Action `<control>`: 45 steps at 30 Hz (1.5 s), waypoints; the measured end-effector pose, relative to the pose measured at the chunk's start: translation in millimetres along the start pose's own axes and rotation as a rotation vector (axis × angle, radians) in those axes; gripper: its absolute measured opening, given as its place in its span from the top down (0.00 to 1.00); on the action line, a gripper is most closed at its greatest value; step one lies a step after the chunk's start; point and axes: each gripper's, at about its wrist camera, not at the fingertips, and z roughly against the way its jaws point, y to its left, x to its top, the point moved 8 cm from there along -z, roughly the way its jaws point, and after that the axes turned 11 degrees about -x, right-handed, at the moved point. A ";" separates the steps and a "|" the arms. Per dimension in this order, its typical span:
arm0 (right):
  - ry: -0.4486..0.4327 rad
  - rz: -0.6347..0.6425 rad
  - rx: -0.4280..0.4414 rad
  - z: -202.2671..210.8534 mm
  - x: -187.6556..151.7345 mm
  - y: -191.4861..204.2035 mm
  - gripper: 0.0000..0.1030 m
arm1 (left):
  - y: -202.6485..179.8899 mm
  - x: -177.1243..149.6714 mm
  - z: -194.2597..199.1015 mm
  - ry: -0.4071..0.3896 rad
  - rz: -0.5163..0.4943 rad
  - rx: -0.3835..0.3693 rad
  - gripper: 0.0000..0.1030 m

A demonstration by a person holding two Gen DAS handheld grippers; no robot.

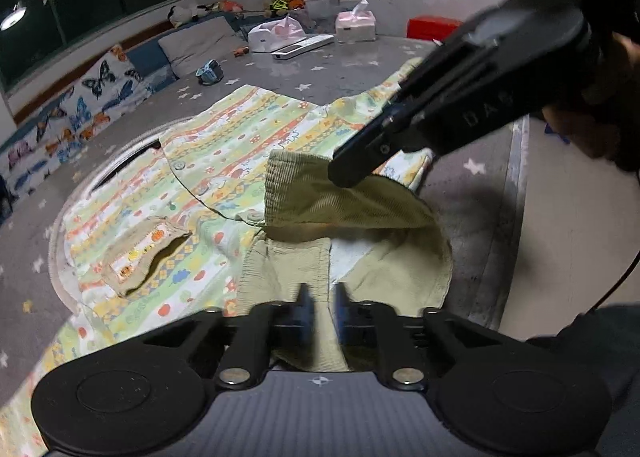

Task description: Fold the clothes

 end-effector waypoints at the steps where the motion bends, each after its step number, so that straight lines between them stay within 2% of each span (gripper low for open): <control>1: -0.001 -0.003 -0.001 0.2 -0.5 -0.2 0.95 | 1.3 0.8 0.7 -0.010 0.019 -0.011 0.98; 12: -0.022 -0.027 -0.005 7.3 0.8 -4.6 0.95 | 18.3 4.5 1.2 -0.156 0.358 -0.240 0.98; 15: -0.021 -0.014 0.006 7.8 0.5 0.6 0.95 | 17.0 0.6 -6.9 -0.133 0.369 -0.265 0.99; 23: 0.054 0.090 0.078 -9.1 -15.7 31.4 0.95 | 9.1 -1.2 3.7 -0.109 0.287 -0.264 0.97; 27: 0.087 0.147 0.091 -15.5 -25.3 43.9 0.94 | 12.7 -2.6 22.6 -0.127 0.257 -0.245 0.96; 30: 0.055 0.155 0.102 -6.4 -18.8 43.2 0.92 | 17.1 -3.3 38.8 -0.145 0.237 -0.228 0.95; 34: 0.016 0.107 0.069 -6.9 -6.0 31.3 0.91 | 31.7 3.3 54.8 -0.197 0.253 -0.173 0.95; 39: 0.061 0.126 0.053 -28.7 -21.1 35.1 0.90 | 42.6 15.9 39.3 -0.223 0.318 -0.149 0.95; 42: 0.043 0.167 0.034 -26.3 -26.4 39.6 0.90 | 41.0 22.1 20.6 -0.214 0.321 -0.148 0.95; 45: 0.044 0.109 -0.003 -20.3 -31.8 20.0 0.90 | 41.0 20.6 4.1 -0.188 0.336 -0.152 0.95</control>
